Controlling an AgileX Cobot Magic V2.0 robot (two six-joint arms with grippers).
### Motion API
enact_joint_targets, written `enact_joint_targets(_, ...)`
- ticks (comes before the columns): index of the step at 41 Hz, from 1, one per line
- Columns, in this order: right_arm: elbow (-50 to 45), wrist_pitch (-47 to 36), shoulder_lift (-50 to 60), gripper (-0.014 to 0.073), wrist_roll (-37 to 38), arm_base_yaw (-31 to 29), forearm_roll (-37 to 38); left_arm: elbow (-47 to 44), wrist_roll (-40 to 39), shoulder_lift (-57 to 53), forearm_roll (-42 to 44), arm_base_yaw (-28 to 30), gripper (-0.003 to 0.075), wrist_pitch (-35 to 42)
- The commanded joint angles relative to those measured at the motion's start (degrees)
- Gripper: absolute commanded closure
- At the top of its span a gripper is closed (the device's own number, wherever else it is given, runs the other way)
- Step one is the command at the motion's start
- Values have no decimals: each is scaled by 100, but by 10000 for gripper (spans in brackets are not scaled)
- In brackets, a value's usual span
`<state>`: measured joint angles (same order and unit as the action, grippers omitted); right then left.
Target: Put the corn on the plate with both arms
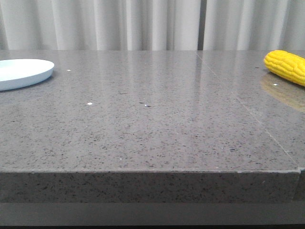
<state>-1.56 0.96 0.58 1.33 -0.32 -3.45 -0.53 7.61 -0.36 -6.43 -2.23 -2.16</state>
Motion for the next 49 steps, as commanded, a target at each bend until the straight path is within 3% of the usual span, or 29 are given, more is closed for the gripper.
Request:
enact_joint_targets(1, 131, -379, 98, 680, -28, -25, -19, -132, -28, -84, -46, 15, 741, 501)
enact_joint_targets(26, 131, -482, 98, 680, -28, -25, -19, -132, -28, -84, -46, 15, 741, 612)
enact_joint_targets(33, 251, -985, 98, 680, 78, -25, -520, -98, -28, -84, -46, 15, 741, 1446)
enact_joint_targets(38, 714, -895, 98, 680, 78, -25, -750, 187, -28, -84, -46, 15, 741, 2103)
enact_joint_targets(42, 1190, -583, 85, 680, 60, -25, -685, 748, -28, -84, -46, 15, 741, 1854)
enact_joint_targets(49, 2183, -96, -260, 680, 47, -25, -175, 2161, -28, 169, -19, 15, 741, 611)
